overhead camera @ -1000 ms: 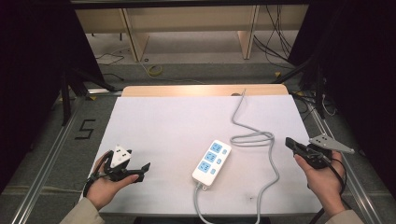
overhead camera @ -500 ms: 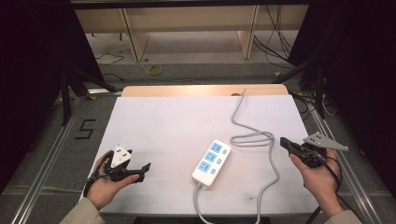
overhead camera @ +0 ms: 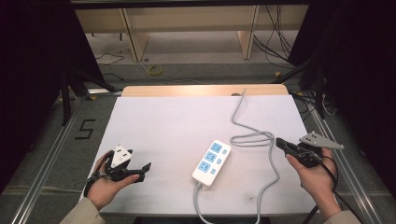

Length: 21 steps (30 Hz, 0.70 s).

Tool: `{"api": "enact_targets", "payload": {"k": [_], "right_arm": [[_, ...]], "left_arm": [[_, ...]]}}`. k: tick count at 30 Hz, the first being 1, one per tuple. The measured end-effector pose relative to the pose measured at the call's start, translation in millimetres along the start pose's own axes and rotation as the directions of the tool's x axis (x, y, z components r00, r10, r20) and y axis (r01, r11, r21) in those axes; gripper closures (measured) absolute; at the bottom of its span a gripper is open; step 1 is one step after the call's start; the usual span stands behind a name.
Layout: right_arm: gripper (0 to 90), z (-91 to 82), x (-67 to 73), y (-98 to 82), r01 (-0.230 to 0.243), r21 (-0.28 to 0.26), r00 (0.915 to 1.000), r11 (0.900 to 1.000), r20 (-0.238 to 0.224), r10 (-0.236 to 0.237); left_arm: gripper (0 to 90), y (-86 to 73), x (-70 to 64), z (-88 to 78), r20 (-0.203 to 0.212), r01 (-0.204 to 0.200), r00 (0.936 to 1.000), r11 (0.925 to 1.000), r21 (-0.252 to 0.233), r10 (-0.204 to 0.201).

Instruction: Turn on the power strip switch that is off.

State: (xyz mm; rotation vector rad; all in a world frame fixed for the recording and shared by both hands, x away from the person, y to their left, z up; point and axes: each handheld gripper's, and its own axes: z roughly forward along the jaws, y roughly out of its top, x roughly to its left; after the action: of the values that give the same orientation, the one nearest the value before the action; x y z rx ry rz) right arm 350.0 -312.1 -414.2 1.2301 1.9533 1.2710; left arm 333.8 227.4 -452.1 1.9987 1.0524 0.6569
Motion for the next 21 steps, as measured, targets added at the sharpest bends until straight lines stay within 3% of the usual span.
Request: {"api": "enact_targets", "payload": {"k": [21], "right_arm": [[90.0, 7.3, 14.8, 4.3, 0.024, 0.013, 0.9982, 1.0, -0.055, -0.023]], "left_arm": [[16.5, 0.2, -0.5, 0.6, 0.001, -0.002, 1.0, 1.0, 0.002, 0.002]]}}
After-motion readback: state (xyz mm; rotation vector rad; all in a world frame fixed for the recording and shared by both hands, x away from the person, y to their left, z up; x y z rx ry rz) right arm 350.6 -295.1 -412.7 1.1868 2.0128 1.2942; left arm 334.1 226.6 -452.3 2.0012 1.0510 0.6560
